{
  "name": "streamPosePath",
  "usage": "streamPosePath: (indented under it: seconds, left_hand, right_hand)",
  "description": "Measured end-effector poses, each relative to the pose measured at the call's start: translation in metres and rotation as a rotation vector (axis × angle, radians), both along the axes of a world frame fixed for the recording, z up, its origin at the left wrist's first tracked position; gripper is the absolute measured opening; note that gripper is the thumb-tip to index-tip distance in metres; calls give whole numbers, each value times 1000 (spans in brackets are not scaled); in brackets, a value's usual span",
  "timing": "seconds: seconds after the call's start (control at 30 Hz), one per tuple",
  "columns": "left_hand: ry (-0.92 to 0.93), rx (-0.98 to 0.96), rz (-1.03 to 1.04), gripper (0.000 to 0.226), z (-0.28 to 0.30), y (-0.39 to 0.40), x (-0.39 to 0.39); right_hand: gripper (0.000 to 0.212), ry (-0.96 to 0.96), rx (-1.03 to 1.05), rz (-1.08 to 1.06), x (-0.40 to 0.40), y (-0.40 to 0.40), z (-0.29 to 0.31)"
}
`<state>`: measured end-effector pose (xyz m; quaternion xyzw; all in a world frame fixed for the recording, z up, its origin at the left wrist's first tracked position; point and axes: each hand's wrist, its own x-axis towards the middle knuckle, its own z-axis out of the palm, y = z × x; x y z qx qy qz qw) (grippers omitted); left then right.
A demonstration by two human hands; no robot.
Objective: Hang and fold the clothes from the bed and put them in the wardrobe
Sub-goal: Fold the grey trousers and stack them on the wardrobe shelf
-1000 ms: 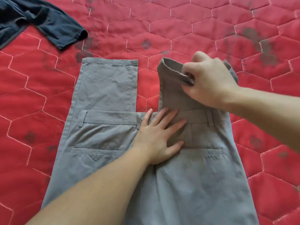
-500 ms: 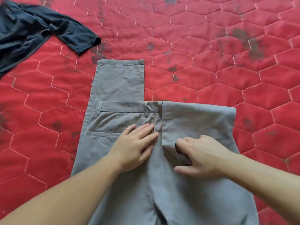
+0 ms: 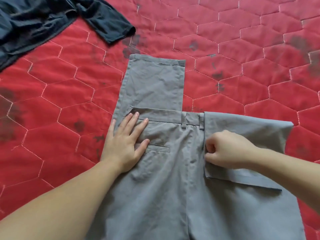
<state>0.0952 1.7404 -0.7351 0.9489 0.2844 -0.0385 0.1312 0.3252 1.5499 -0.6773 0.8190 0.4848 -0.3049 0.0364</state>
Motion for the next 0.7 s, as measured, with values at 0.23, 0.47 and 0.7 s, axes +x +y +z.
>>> streamPosePath:
  seconds: [0.23,0.47,0.7]
  left_hand:
    - [-179,34,-6,63,-14,5,-2]
    - [-233,41,-15,65,-17,8,-3]
    - [-204,34,-31,66,-19,10,-4]
  right_hand:
    - [23,118,367,-638,28,133,-19]
    - [20,631,484,-1075,42,231,-9]
    - [20,577,590,-965,67,253,24]
